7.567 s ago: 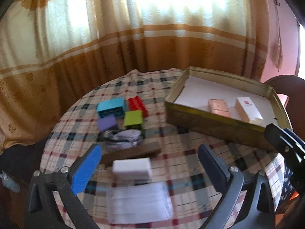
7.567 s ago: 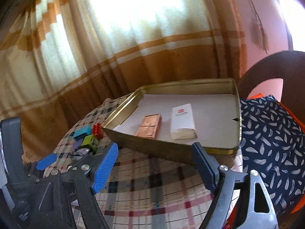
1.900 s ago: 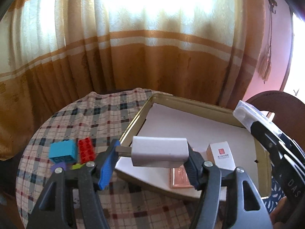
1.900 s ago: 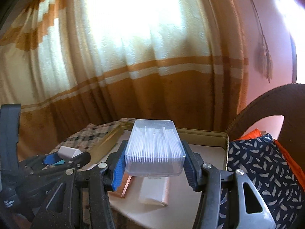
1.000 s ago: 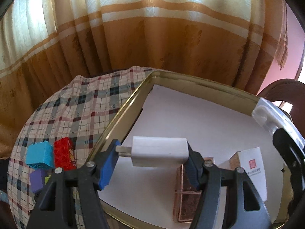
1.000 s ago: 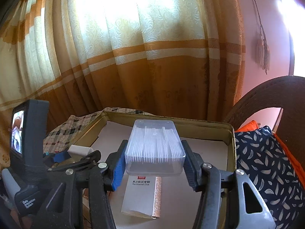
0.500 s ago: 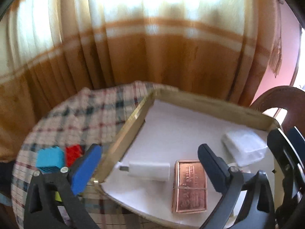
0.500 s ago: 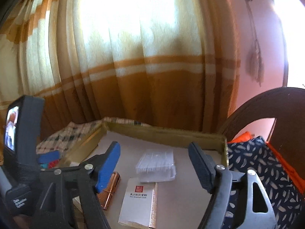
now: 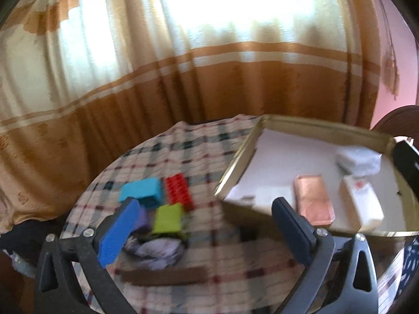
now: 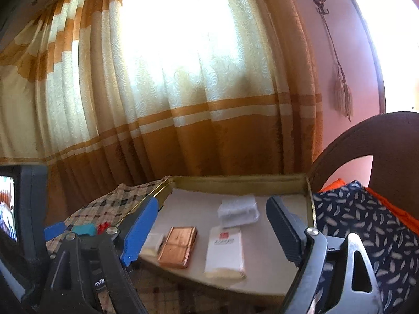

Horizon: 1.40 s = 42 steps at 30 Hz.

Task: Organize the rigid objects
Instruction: 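Withdraw both tools and move toward the wooden brush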

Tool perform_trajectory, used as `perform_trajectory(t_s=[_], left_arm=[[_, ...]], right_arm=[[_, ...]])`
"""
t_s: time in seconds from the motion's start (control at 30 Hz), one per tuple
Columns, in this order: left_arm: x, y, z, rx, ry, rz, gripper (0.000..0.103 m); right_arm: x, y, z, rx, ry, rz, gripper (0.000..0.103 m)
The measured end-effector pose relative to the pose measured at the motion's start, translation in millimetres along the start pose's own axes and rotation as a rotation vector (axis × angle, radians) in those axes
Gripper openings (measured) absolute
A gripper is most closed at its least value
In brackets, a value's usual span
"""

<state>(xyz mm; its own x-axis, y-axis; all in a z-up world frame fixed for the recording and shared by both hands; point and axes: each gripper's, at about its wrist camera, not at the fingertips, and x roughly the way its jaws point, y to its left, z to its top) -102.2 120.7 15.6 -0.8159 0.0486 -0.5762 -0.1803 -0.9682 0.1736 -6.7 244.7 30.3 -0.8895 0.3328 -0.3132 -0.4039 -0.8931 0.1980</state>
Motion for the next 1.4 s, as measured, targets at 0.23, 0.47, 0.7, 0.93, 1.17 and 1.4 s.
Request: perform_trajectory(t_s=[0.23,0.47,0.7,0.93,1.17,1.4], left_arm=[[-9.3,32.9,-22.0,-0.036,-0.029,0.075,0.102],[-13.1,55.0,-43.1,-0.094,-0.007,0.065,0.102],[-19.7,71.5,-49.2,-0.166,-0.026,0.046,0.102],[-17.6,80.4,-53.7,-0.189,-0.003,0.036,0.102],[-13.3,91.9,-57.8,-0.231,0.027,0.024,0.102],[-12.6,100.9,-59.5,-0.23,0.04,0.038,0.102]], right_arm=[[-13.4,20.5,-16.6,-0.016,-0.02,0.018,0.087],[-24.5,36.0,-24.2,-0.08,-0.054,0.033,0.087],[-32.9,40.9,-29.1,-0.077,-0.069,0.009,0.087],[-23.7,39.8,-29.4,-0.065,-0.015,-0.003,0.087],[-22.7,40.7,-29.8,-0.072,-0.008,-0.005,0.087],[-16.4,45.2,-32.0,-0.019,0.052,0.043,0.087]])
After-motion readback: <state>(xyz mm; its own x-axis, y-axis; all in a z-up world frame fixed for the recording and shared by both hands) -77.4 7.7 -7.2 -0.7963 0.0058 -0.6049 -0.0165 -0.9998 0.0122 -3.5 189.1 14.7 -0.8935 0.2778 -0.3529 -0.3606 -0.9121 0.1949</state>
